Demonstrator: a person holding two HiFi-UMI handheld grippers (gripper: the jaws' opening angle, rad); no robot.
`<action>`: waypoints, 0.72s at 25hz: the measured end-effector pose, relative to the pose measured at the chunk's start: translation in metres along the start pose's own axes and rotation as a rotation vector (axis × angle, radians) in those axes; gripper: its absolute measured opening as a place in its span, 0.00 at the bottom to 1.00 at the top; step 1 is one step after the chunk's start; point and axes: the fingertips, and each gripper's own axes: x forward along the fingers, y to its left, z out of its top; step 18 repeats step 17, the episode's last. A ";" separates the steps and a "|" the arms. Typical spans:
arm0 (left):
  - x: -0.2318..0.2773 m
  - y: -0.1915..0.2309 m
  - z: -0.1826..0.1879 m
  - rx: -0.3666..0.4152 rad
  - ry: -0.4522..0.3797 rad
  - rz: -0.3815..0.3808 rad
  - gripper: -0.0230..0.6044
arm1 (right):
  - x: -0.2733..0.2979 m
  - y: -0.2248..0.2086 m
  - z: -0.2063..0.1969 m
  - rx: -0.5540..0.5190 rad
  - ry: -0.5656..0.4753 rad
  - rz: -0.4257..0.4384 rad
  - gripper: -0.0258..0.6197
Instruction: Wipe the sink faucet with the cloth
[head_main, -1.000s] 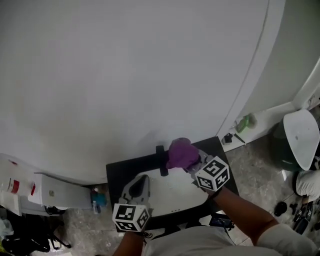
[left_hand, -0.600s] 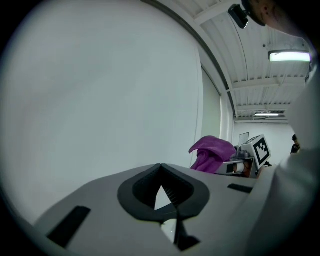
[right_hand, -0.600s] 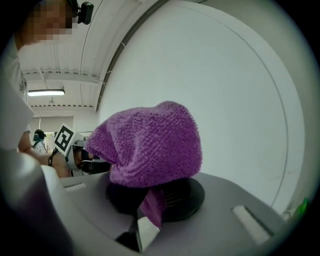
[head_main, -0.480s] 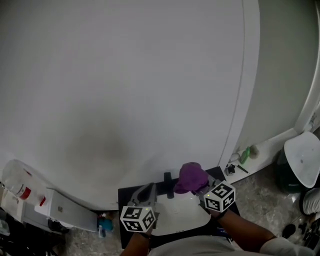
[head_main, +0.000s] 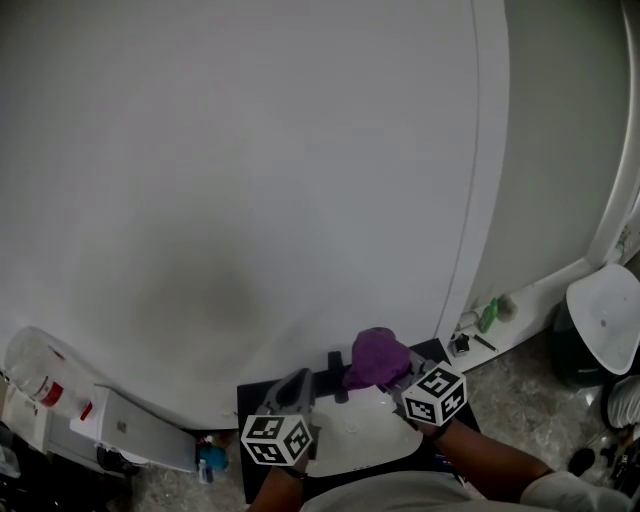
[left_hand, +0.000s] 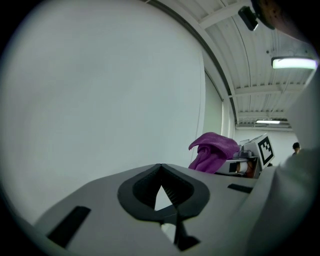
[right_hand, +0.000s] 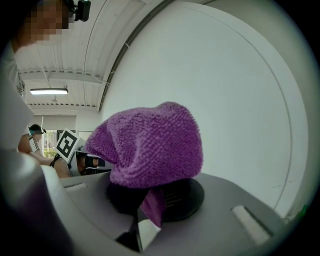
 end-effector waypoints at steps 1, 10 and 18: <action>0.001 -0.001 0.001 -0.009 -0.003 -0.009 0.05 | -0.001 0.001 0.002 -0.004 -0.002 0.001 0.11; 0.002 -0.007 0.011 0.040 -0.020 -0.015 0.05 | -0.002 0.005 0.014 -0.008 -0.022 -0.005 0.11; 0.003 -0.006 0.013 0.028 -0.018 -0.017 0.05 | -0.001 0.005 0.020 -0.025 -0.032 -0.013 0.11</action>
